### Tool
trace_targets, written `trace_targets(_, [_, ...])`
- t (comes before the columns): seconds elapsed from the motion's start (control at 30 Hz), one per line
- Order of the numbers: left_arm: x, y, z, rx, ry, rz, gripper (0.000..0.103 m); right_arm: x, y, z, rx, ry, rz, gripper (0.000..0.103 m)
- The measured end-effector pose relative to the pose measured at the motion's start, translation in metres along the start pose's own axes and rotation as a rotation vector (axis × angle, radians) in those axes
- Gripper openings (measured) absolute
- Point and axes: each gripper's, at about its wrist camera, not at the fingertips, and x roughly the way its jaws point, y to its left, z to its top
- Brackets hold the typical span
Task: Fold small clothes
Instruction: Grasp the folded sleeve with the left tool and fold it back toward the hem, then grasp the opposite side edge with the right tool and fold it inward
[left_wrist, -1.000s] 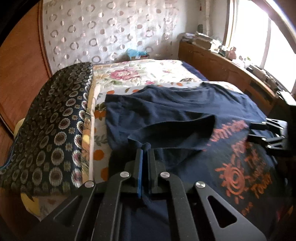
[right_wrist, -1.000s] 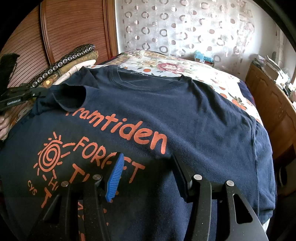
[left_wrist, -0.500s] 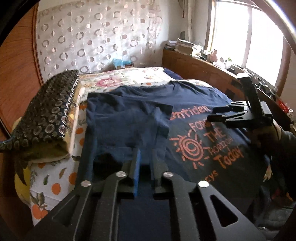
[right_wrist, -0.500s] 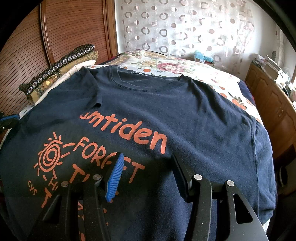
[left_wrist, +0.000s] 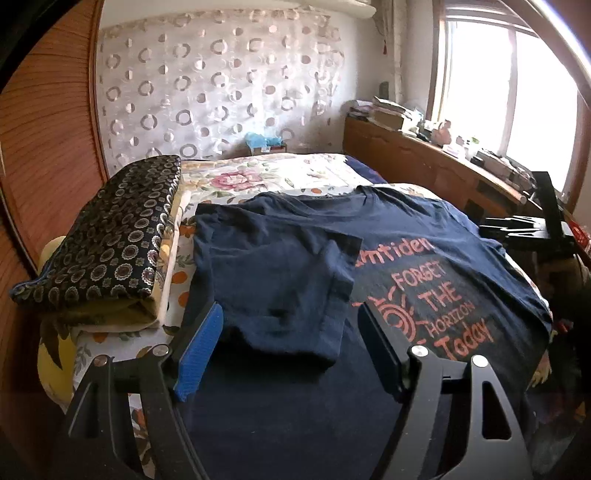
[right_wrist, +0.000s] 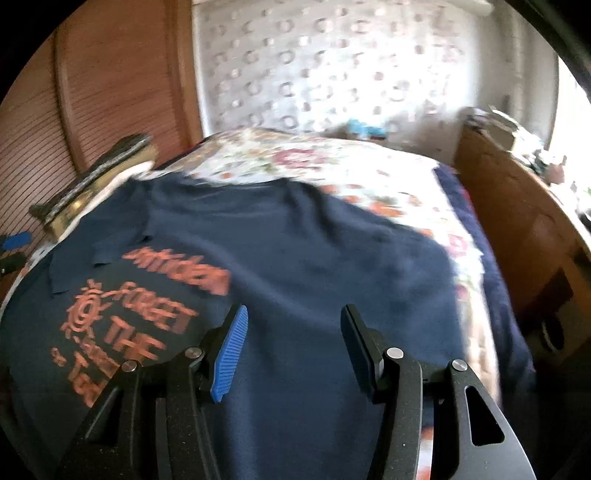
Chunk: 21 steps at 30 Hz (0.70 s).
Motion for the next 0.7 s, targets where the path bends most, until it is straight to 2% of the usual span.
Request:
trace_targets(0.2, [0.000, -0.012, 0.002, -0.019, -0.008, -0.012, 0.076, -0.016, -0.070, -0.025, 0.097, 0.022, -0.108, 0.054])
trace_targets(0.3, [0.002, -0.020, 0.003, -0.021, -0.008, -0.025, 0.076, -0.015, -0.094, -0.039, 0.140, 0.055, -0.127, 0.054])
trace_targets(0.5, [0.008, -0.038, 0.005, -0.016, -0.004, -0.048, 0.076, -0.007, -0.116, -0.055, 0.223, 0.111, -0.079, 0.054])
trace_targets(0.7, [0.010, -0.049, 0.004, -0.008, 0.000, -0.061, 0.076, -0.001, -0.130, -0.048, 0.276, 0.131, -0.007, 0.049])
